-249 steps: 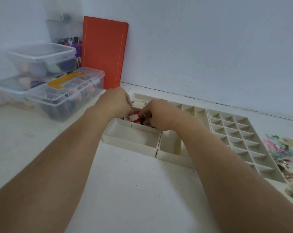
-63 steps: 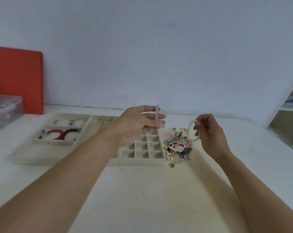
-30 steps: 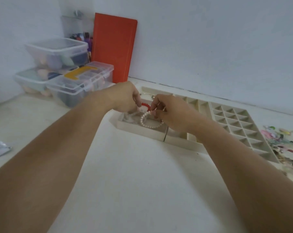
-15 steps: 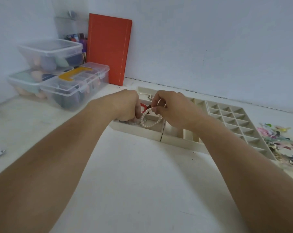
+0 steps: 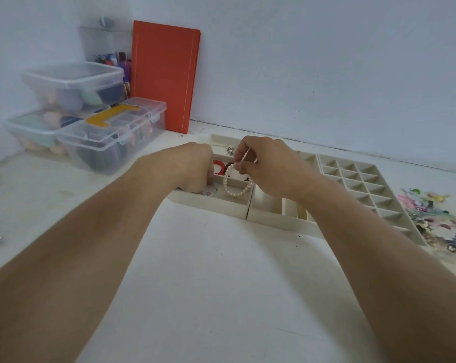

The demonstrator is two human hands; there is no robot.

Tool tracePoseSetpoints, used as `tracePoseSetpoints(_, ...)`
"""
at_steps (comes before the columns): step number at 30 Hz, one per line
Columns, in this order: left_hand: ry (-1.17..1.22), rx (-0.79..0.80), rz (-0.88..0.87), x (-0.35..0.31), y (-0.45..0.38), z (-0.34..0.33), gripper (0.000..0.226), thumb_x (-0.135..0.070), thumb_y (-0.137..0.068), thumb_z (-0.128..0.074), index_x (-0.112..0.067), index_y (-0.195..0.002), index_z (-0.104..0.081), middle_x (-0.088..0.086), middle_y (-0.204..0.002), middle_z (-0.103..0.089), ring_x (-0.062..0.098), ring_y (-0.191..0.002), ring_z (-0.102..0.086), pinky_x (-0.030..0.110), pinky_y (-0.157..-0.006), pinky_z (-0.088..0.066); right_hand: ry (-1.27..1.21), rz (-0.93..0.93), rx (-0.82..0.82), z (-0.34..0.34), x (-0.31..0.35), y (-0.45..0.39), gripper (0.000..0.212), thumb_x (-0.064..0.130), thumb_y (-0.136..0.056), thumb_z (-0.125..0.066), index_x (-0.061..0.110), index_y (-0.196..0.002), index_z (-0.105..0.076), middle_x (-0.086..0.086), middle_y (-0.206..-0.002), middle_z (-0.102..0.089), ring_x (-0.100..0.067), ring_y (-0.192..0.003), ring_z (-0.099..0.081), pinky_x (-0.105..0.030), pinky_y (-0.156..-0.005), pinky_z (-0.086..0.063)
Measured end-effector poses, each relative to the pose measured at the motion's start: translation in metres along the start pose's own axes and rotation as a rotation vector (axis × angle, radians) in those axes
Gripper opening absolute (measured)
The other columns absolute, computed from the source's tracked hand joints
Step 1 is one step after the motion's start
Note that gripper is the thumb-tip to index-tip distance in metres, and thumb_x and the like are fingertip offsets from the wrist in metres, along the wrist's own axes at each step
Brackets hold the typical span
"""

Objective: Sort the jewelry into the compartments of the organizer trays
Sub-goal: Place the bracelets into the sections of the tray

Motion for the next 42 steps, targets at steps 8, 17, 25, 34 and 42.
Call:
tracePoseSetpoints(8, 0.005, -0.03, 0.076, 0.007, -0.003, 0.003, 0.016, -0.026, -0.086, -0.068, -0.022, -0.099, -0.078, 0.004, -0.091, -0.071, 0.023, -0.081, -0.067, 0.04, -0.077, -0.06, -0.069, 0.025, 0.008, 0.002, 0.008, 0.002, 0.006, 0.026, -0.096, -0.062, 0.03, -0.091, -0.062, 0.014, -0.083, -0.069, -0.003, -0.069, -0.058, -0.032, -0.067, -0.049)
tracePoseSetpoints(17, 0.008, -0.033, 0.063, 0.008, -0.003, 0.002, 0.021, -0.016, -0.083, -0.073, -0.031, -0.097, -0.08, -0.001, -0.095, -0.072, 0.022, -0.087, -0.066, 0.039, -0.083, -0.059, -0.069, 0.008, 0.021, 0.0, 0.005, 0.003, 0.004, 0.024, -0.096, -0.062, 0.028, -0.094, -0.063, 0.013, -0.085, -0.07, -0.003, -0.07, -0.058, -0.03, -0.066, -0.046)
tracePoseSetpoints(25, 0.162, -0.059, 0.013, 0.0, -0.004, 0.01, 0.013, -0.018, -0.092, -0.067, -0.027, -0.093, -0.076, -0.002, -0.091, -0.071, 0.009, -0.062, -0.057, 0.02, -0.051, -0.041, -0.126, -0.01, 0.055, -0.006, 0.003, 0.002, 0.006, 0.023, -0.093, -0.065, 0.027, -0.089, -0.065, 0.013, -0.079, -0.07, -0.005, -0.066, -0.061, -0.027, -0.063, -0.046)
tracePoseSetpoints(34, 0.244, -0.025, -0.016, -0.005, -0.005, 0.005, 0.017, -0.017, -0.094, -0.064, -0.025, -0.087, -0.077, -0.01, -0.081, -0.072, 0.001, -0.058, -0.054, 0.018, -0.045, -0.036, 0.102, -0.058, 0.037, -0.01, -0.008, 0.004, 0.008, 0.028, -0.09, -0.068, 0.034, -0.084, -0.069, 0.015, -0.089, -0.064, -0.013, -0.09, -0.059, -0.035, -0.08, -0.052)
tracePoseSetpoints(42, 0.21, -0.016, -0.029, -0.005, -0.005, -0.001, 0.018, -0.024, -0.085, -0.074, -0.04, -0.076, -0.073, -0.006, -0.084, -0.072, 0.019, -0.077, -0.068, 0.034, -0.067, -0.059, 0.158, -0.017, 0.029, -0.004, 0.002, 0.007, 0.013, 0.025, -0.089, -0.068, 0.036, -0.09, -0.076, 0.013, -0.087, -0.063, -0.015, -0.09, -0.058, -0.032, -0.075, -0.051)
Point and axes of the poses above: each hand's wrist, its own y-axis away from the middle knuckle, its own z-axis out of the back of the hand, x = y × z, the point moved 10 cm from there along -y, towards the middle knuckle
